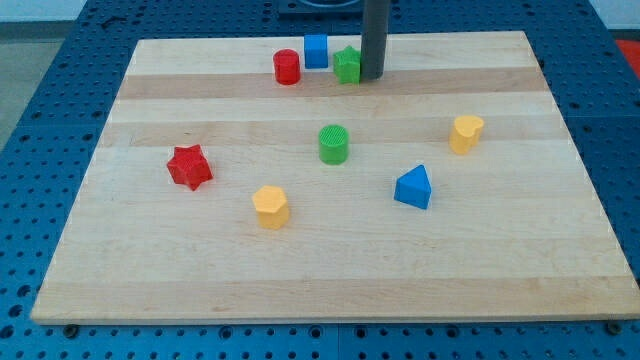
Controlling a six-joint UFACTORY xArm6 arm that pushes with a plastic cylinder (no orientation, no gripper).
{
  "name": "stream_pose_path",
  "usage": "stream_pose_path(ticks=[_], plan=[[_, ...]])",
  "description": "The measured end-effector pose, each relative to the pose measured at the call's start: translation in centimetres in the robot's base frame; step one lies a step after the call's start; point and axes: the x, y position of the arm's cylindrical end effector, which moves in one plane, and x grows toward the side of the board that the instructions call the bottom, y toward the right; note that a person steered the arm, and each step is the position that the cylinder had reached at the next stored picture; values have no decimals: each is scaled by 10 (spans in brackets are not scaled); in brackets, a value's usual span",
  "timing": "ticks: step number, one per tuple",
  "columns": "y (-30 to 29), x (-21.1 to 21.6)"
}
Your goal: Move the green star a bit left
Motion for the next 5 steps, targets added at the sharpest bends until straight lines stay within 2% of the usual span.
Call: stream_pose_path(ticks=[1, 2, 3, 4, 5], plan=[[-4, -5], [-11, 12], [-54, 34], [-64, 47], [-47, 55]])
